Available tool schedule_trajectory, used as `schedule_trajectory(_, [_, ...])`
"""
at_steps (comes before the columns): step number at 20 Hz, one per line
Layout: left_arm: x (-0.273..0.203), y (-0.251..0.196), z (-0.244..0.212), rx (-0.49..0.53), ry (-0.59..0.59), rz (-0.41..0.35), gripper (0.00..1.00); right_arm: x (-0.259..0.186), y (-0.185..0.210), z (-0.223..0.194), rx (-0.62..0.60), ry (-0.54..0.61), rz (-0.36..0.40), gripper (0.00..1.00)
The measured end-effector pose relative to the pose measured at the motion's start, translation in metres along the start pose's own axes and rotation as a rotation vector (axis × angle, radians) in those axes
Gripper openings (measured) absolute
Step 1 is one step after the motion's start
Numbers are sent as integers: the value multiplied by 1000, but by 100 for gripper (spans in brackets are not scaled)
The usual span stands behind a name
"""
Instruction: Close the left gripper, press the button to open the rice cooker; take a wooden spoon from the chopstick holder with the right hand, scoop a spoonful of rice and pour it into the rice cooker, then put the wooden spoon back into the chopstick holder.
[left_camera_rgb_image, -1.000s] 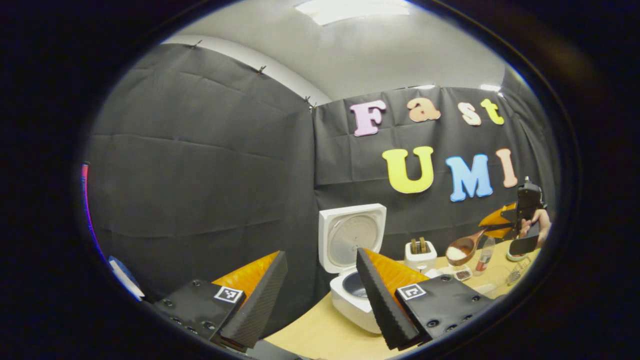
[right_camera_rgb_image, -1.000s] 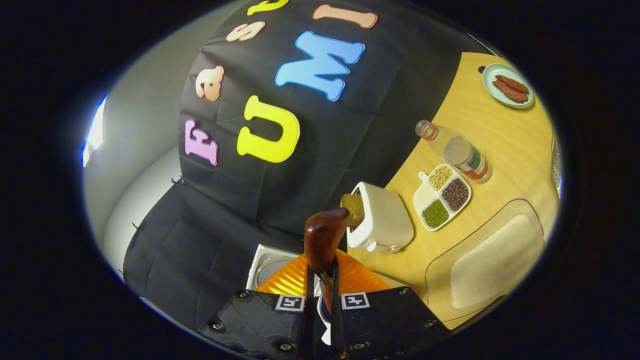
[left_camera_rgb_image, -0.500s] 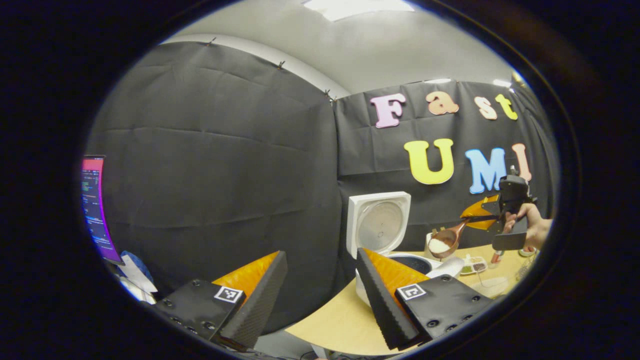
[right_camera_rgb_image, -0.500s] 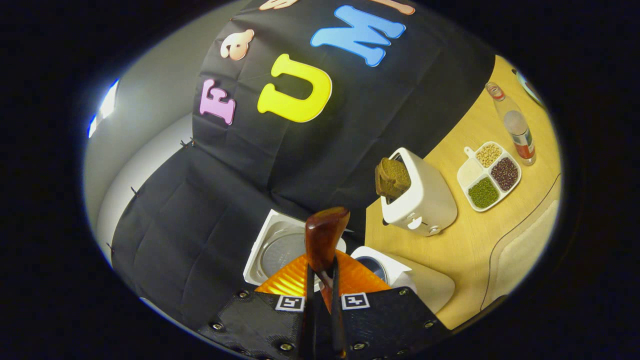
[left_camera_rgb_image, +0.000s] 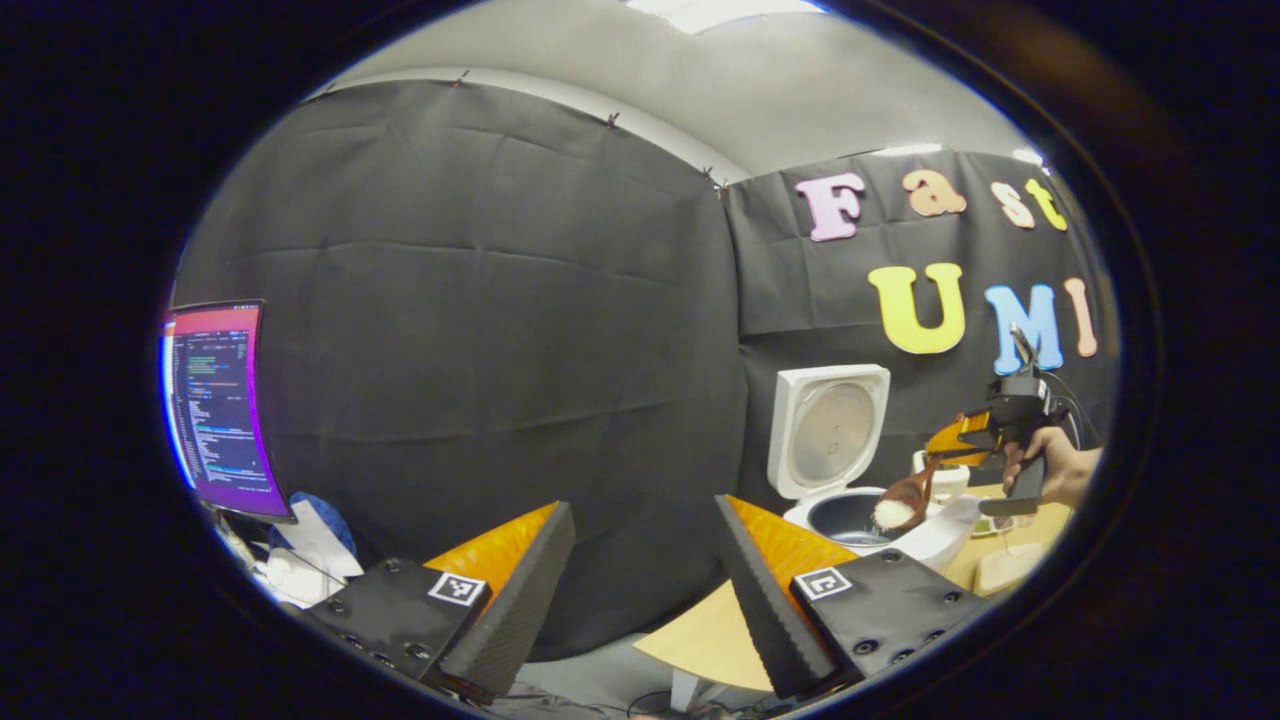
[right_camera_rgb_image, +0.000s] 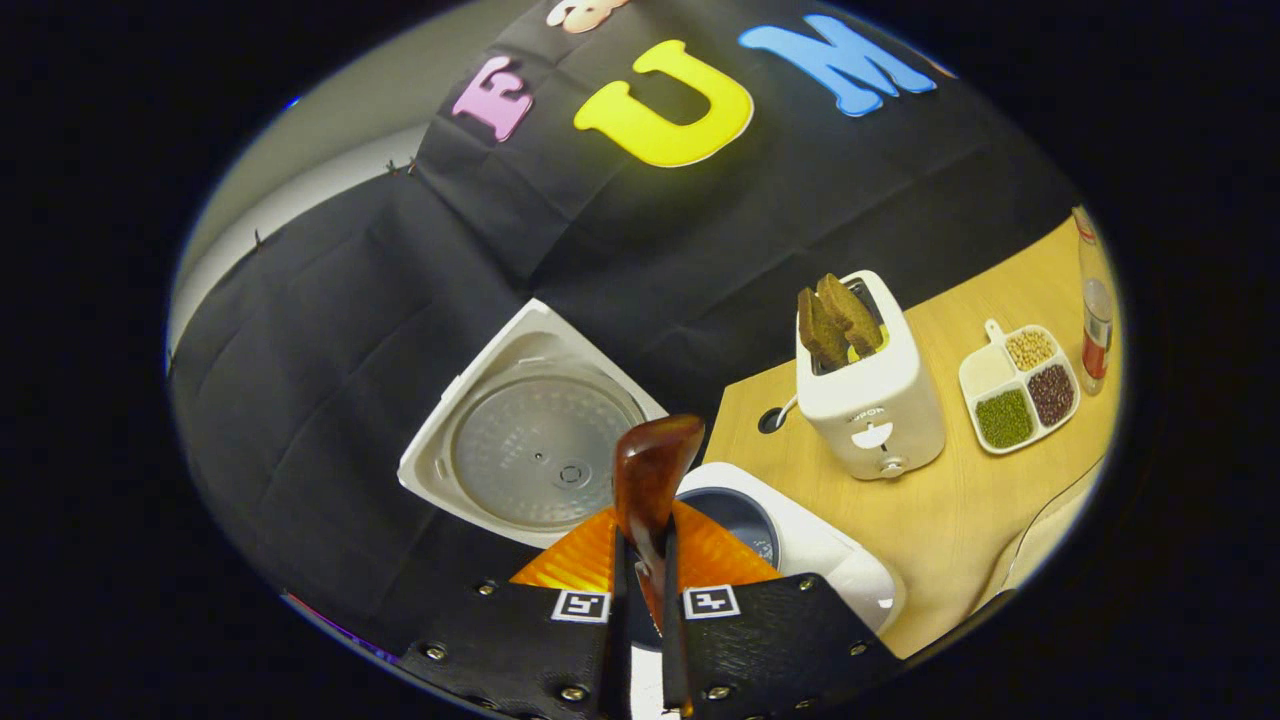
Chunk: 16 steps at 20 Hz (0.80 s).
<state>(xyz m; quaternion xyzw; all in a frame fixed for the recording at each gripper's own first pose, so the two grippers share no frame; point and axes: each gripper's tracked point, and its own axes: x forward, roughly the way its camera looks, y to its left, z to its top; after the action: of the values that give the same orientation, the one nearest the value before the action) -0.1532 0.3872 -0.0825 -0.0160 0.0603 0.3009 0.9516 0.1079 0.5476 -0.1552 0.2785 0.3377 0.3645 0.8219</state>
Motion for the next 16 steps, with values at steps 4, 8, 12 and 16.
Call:
schedule_trajectory(4, [1, 18, -5, -20, 11, 49, 96, 7, 6, -10, -217, 22, -19, 12])
schedule_trajectory(8, [-2, 19, -12, -40, 33, 61, 96, 10, 20, -5, -476, -14, -22, 12])
schedule_trajectory(12, [1, 11, -13, -38, 21, 53, 96, 10, 42, 1, -718, -69, -10, 12])
schedule_trajectory(16, [-1, 8, -12, -39, 22, 54, 96, 8, 50, -2, -926, -103, -14, 12])
